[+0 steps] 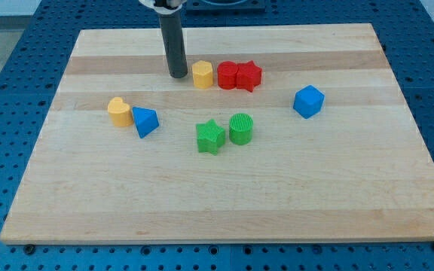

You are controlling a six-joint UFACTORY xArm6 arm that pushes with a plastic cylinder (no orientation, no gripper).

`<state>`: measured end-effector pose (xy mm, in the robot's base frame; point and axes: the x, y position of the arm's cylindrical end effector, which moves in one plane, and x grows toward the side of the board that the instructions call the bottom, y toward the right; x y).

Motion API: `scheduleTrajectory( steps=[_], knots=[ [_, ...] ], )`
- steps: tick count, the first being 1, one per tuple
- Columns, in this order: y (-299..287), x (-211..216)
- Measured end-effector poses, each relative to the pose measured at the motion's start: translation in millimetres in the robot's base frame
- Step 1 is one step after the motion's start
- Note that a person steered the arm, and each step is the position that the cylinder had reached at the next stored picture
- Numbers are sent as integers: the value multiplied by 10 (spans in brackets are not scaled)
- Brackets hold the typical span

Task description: Move the blue cube to the top center

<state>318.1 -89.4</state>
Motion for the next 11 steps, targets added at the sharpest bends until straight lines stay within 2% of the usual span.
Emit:
scheduleTrajectory(
  steps=[9, 11],
  knots=[
    [180, 165],
    [260, 493]
  ],
)
